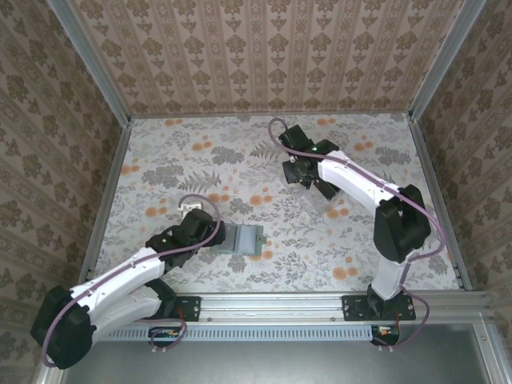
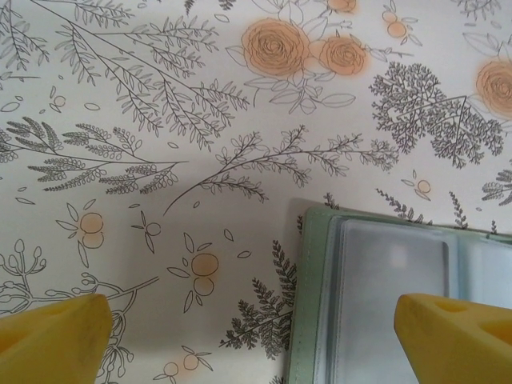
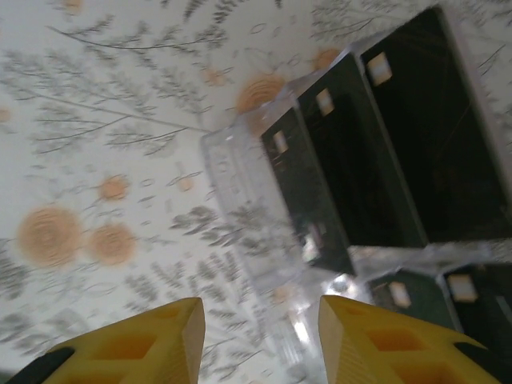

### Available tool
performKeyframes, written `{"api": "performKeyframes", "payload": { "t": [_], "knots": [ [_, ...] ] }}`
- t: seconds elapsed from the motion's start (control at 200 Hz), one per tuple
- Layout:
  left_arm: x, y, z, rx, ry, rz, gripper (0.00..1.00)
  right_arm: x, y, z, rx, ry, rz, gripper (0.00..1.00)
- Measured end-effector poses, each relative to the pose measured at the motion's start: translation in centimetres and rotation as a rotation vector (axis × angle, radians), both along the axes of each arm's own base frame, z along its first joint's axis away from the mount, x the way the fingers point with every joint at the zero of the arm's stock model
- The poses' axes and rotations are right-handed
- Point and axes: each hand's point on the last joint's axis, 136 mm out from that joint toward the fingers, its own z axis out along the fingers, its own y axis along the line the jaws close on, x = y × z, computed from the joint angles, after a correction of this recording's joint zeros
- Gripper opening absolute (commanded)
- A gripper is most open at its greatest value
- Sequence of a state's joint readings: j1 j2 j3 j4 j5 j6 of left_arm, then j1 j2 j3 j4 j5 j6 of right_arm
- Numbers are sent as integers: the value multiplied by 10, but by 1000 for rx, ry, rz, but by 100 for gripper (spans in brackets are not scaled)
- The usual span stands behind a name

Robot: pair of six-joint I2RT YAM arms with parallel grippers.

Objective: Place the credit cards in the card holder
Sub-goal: Pick up the credit card from the storage box.

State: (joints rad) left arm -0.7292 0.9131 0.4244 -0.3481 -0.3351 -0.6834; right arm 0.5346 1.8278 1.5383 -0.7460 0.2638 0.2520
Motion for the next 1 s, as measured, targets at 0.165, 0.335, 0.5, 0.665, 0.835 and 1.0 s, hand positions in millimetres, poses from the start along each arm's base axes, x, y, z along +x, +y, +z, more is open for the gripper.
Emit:
{"api": "performKeyframes", "payload": {
  "t": [0.165,0.335,0.5,0.665,0.835,1.0],
  "knots": [
    [0,0,-1,-7,13,-7,100,19,-9,-16,-146,5,14,41],
    [0,0,-2,-12,19,-9,100,30,-16,-32,-225,28,23,40],
    [1,0,-2,-17,22,-10,100,37,-20,-41,-255,41,28,40],
    [1,0,-3,-19,25,-9,100,38,-23,-47,-266,52,26,37],
    [2,-2,-3,-22,26,-11,100,38,-22,-53,-268,70,43,30],
    [2,-3,-3,-26,26,-14,100,36,-18,-55,-245,82,54,24]
  ]
}}
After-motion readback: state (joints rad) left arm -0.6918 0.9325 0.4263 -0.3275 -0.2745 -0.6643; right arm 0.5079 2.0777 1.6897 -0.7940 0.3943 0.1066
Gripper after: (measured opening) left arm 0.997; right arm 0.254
